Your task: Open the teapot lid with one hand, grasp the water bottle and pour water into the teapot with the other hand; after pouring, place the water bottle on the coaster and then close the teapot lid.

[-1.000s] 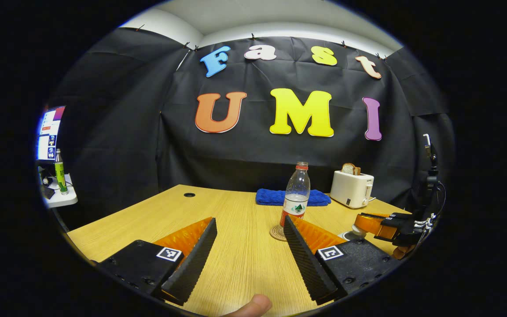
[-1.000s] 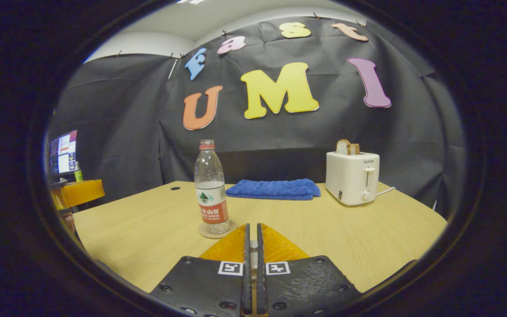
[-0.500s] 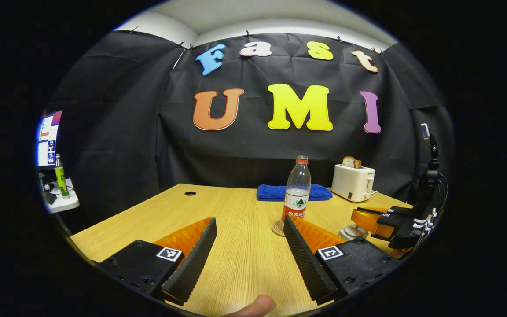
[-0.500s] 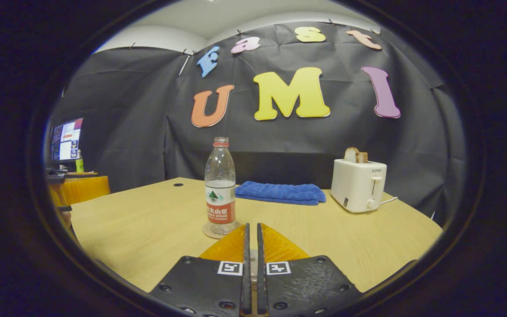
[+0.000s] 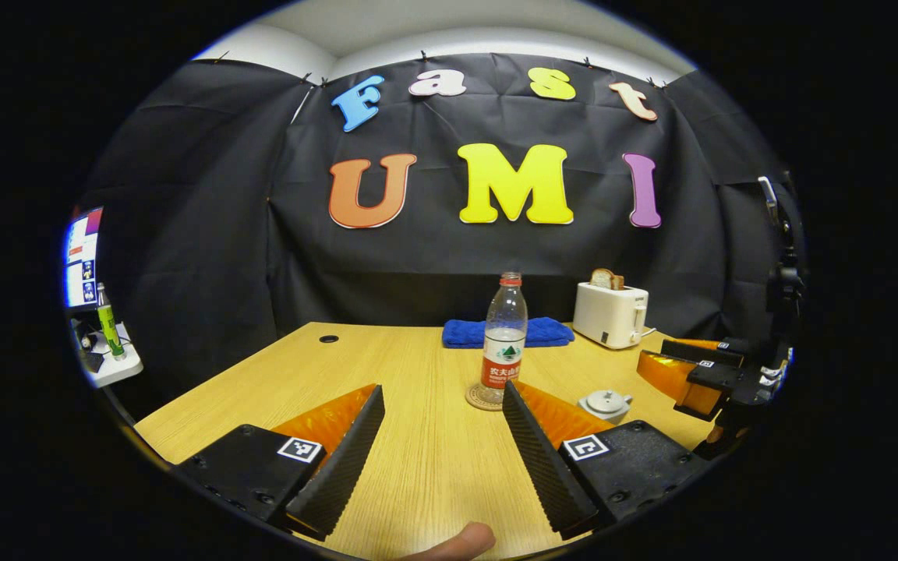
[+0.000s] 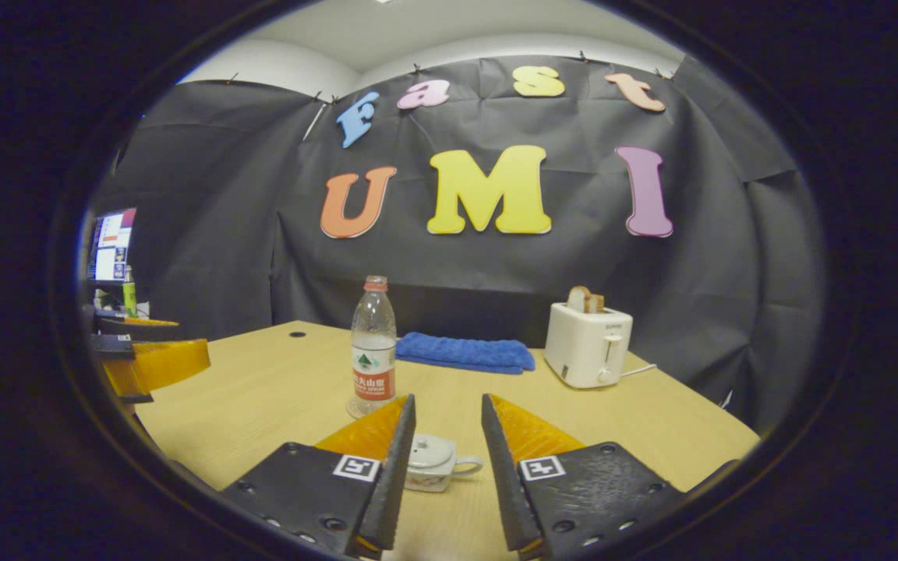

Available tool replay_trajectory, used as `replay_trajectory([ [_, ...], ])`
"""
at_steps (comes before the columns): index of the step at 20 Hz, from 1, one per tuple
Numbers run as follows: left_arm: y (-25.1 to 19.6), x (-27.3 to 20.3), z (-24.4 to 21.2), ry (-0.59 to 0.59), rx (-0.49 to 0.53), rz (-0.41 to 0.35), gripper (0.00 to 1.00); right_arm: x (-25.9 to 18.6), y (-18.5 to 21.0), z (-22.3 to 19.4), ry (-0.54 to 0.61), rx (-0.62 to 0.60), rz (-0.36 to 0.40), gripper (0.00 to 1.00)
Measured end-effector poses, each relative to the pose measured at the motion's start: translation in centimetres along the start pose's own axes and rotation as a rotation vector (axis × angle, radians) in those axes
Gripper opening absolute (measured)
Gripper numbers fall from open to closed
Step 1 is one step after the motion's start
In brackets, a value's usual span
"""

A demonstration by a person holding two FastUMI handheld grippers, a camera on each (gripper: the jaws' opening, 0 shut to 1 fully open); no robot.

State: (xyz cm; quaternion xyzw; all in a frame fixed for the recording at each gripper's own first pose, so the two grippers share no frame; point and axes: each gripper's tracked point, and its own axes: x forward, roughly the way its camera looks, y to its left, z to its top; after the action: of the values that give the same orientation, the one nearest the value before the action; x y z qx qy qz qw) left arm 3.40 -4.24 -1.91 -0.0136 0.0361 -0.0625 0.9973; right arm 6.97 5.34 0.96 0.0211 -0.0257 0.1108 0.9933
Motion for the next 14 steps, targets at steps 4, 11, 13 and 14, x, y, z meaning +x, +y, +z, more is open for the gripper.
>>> replay_trajectory([
  [4, 0.1, -2.7, 1.9, -0.02, 0.021, 0.027, 0.96, -4.2, -0.3, 1.9, -0.008, -0.01, -0.029, 0.78],
  [11, -1.1, -6.8, 3.3, -0.025, 0.066, 0.03, 0.96, -10.2, -2.5, 4.8, -0.009, -0.032, -0.102, 0.97],
  [13, -1.0, -7.6, 4.2, -0.043, 0.052, 0.034, 0.96, -11.5, -3.4, 5.5, -0.01, -0.026, -0.113, 0.97],
  [14, -0.8, -7.9, 4.6, -0.051, 0.041, 0.039, 0.96, -12.1, -4.0, 5.8, -0.016, -0.011, -0.123, 0.95],
])
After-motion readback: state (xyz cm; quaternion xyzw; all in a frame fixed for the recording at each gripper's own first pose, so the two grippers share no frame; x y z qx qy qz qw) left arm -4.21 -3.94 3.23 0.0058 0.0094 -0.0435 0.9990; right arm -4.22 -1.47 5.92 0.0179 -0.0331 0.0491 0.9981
